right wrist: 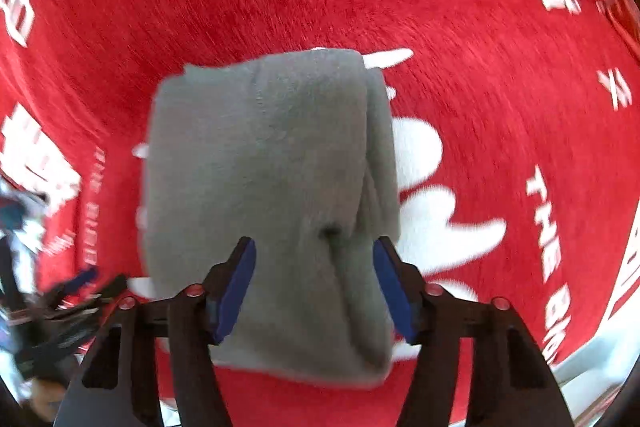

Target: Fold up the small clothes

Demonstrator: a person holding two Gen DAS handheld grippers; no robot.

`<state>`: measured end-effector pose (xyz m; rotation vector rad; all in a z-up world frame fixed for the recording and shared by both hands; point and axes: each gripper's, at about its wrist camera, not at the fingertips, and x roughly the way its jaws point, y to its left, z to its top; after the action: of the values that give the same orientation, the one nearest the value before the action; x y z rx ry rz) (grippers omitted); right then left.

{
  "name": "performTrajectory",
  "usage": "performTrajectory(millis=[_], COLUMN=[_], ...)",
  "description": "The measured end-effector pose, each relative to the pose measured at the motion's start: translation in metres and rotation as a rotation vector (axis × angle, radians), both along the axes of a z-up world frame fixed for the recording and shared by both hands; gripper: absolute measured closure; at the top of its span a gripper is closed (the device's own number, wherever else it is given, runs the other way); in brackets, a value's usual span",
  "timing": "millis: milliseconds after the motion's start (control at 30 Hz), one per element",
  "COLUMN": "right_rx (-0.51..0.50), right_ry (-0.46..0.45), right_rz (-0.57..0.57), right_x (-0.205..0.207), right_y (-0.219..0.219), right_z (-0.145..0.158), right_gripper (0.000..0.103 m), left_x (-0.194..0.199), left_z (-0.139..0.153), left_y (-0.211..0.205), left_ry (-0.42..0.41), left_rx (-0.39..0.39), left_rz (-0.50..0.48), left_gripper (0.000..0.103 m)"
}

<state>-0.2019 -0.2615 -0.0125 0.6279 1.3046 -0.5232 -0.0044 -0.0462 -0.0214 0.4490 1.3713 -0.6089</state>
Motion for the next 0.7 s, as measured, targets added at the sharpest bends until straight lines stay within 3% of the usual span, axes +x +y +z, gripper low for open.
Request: performTrajectory(millis=[67, 167, 333, 567, 633, 700], right_rx=[-0.021, 0.117, 0.231, 0.282, 0.269, 0.331], right_ry=[0.059, 0.009, -0.015, 0.008, 0.061, 0.021], right_rz=[0.026, -0.062, -0.108, -0.134, -0.187, -0.27], right_x=[-0.005, -0.034, -0.054, -0.06, -0.071, -0.086], right_y=[-0.009, -0.03, -0.047, -0.067, -0.078, -0.089], right_z=[-0.016, -0.027, -0.028, -0.027, -0.03, -0.033], right_gripper=[0.049, 0.045, 0.04, 0.038, 0.038, 0.038], left_x=[-0.001, 0.003, 0.008, 0.01, 0.01, 0.011], left_z=[0.004, 0.009, 0.005, 0.007, 0.007, 0.008], left_y=[-0.006, -0.013, -0.029, -0.044, -0.046, -0.048], left_ry=[-0.006, -0.009, 0.001, 0.001, -0.005, -0.007], left_rx=[-0.002, -0.004, 0.036, 0.055, 0.062, 0.068], left_rz=[0.008, 0.033, 0.045, 0.051, 0.046, 0.047], left_gripper=[0.02, 0.02, 0.02, 0.02, 0.02, 0.02])
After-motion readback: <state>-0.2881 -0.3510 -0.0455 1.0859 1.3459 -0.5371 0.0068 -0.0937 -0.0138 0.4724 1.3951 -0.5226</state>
